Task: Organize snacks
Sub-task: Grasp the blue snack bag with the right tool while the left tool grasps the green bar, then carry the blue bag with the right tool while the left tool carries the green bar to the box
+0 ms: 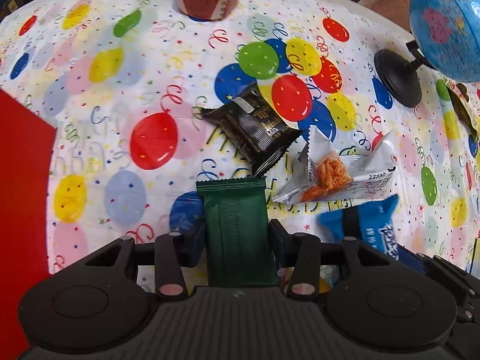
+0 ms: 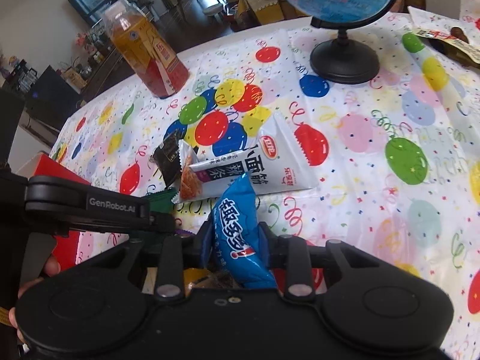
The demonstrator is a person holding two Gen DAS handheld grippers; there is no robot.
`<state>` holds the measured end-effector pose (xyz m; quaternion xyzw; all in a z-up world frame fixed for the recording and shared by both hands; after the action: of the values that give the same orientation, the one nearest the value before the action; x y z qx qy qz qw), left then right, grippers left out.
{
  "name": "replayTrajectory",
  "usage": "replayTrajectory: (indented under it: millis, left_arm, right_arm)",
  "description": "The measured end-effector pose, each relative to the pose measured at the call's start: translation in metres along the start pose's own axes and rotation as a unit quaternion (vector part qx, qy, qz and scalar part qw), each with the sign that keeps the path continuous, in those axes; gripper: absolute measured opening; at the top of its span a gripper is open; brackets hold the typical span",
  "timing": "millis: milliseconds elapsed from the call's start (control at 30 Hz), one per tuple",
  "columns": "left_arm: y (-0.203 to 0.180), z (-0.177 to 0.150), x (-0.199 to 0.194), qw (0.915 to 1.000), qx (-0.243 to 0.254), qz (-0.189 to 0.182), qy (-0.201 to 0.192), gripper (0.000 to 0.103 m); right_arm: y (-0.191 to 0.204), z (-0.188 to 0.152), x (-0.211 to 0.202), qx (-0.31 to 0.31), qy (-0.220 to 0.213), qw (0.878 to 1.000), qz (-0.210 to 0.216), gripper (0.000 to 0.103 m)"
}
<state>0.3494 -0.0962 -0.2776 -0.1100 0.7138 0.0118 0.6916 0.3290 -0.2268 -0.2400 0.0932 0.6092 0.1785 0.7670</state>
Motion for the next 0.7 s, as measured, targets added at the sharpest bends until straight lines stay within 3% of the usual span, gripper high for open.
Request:
replayTrajectory:
  millis: [333,700]
  left_arm:
    - [0.007,-0.014,-0.045,0.9993,0.011,-0.013,-0.034,0.045]
    - [0.019,-0.045,-0.095,0.9972,0.042,-0.021,-0.059,0.045]
  right_arm:
    - [0.007,-0.004,-0.045,0.009,-0.042,0.999,-0.005,0.029]
    - [0.050,-0.024,-0.094,-0.001,-0.067,0.998,-0.010,0.029]
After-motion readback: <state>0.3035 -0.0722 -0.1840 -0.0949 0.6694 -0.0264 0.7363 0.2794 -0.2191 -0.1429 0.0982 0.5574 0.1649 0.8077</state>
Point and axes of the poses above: each gripper's, at about its wrist camera, not at the fingertips, and x roughly the way its jaws point, y to its left, z to its top, the point moved 10 cm from there along x, roughly the way its jaws point, and after that the axes turned 13 degrees about y, right-handed, at the moved point
